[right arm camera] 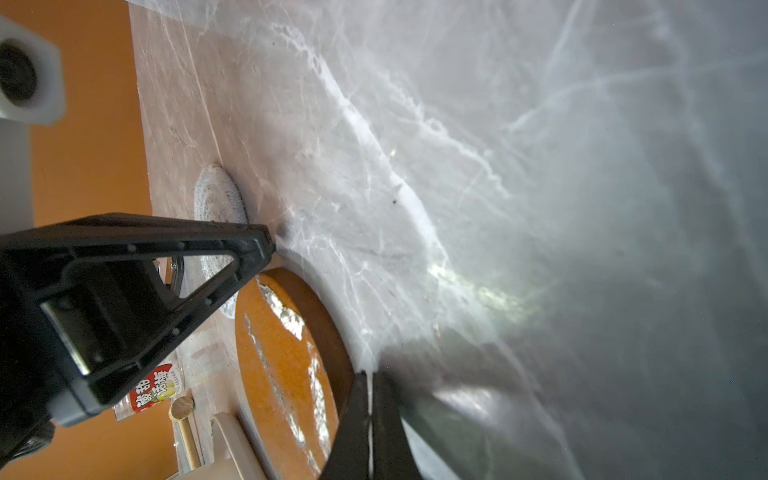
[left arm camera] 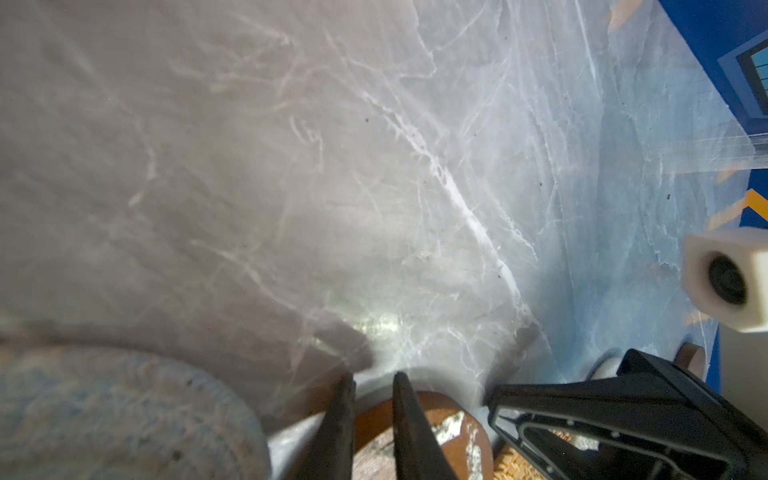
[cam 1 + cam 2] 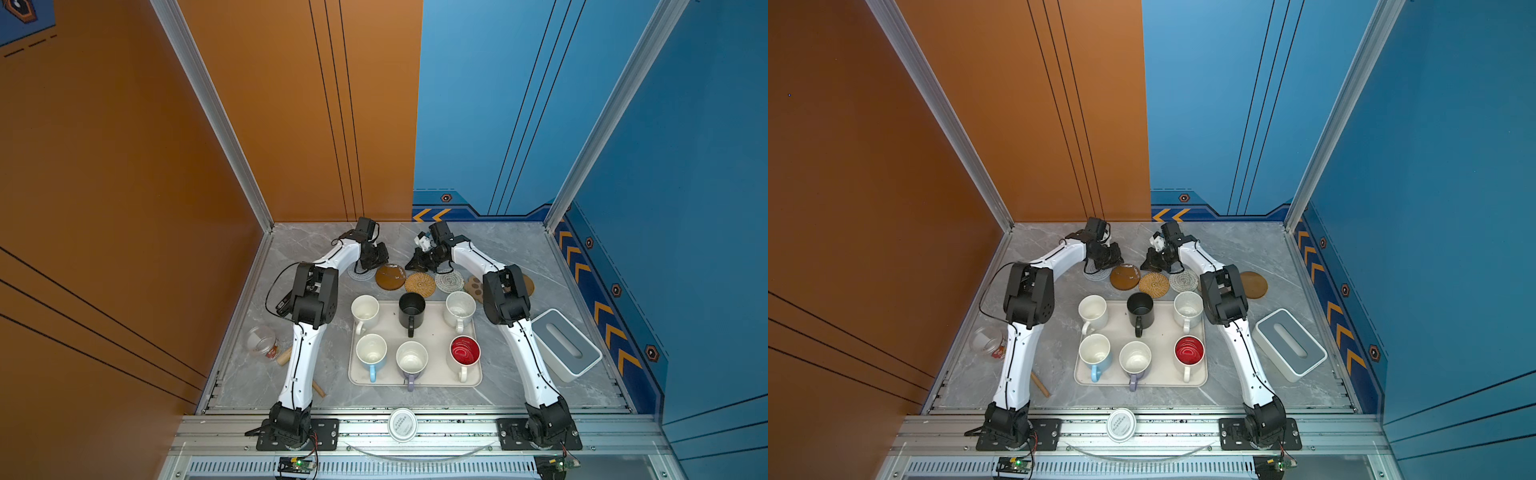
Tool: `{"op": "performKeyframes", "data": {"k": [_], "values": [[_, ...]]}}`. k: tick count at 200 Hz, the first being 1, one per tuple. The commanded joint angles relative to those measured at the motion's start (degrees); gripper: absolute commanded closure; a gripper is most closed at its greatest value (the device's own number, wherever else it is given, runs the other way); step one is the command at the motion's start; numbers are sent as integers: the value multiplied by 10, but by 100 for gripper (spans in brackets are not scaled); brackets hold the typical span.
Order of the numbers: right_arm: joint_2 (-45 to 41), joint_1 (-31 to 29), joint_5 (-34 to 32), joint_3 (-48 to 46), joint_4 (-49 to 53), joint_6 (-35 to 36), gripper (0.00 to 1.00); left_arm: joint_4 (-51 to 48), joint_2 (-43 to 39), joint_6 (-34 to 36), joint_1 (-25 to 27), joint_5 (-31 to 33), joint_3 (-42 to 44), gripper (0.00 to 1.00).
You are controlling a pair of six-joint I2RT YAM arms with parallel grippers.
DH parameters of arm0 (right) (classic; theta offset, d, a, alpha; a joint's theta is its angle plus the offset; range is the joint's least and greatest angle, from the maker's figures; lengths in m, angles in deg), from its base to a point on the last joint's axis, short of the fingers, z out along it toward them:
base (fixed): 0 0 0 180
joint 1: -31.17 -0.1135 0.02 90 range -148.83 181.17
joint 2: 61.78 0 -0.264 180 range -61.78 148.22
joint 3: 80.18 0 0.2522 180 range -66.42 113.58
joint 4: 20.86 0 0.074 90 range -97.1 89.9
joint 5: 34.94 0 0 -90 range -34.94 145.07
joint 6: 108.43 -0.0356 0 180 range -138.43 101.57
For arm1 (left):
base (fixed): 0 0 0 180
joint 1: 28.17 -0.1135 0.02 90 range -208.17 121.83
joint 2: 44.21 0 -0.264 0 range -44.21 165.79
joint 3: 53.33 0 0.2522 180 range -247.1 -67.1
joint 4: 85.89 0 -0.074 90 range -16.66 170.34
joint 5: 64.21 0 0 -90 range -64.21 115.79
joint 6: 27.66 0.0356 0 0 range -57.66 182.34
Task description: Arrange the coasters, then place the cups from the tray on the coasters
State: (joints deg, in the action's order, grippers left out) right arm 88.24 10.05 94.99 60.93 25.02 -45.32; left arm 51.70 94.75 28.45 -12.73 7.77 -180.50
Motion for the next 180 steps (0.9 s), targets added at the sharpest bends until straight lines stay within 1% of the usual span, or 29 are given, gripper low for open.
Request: {"op": "performKeyframes", "data": {"k": [1, 23, 77, 113, 146, 180], "values": [[-24, -8, -18, -18, 32, 13, 100, -30, -2, 3, 4, 23, 31, 80], [-32, -7, -31, -17, 28, 15, 100, -15, -12, -5, 2, 26, 25, 79], [-78, 0, -51, -16, -17, 5, 100, -15, -46, -8, -10, 39, -41, 78], [-118, 4, -59, -36, -34, 4, 100, -22, -95, 3, -17, 55, -15, 78], [-171, 2, -75, -96, -34, 17, 100, -91, -120, 42, -17, 113, 6, 78], [-240, -9, -104, -180, -35, 39, 100, -120, -125, 57, -16, 176, 31, 78]]}}
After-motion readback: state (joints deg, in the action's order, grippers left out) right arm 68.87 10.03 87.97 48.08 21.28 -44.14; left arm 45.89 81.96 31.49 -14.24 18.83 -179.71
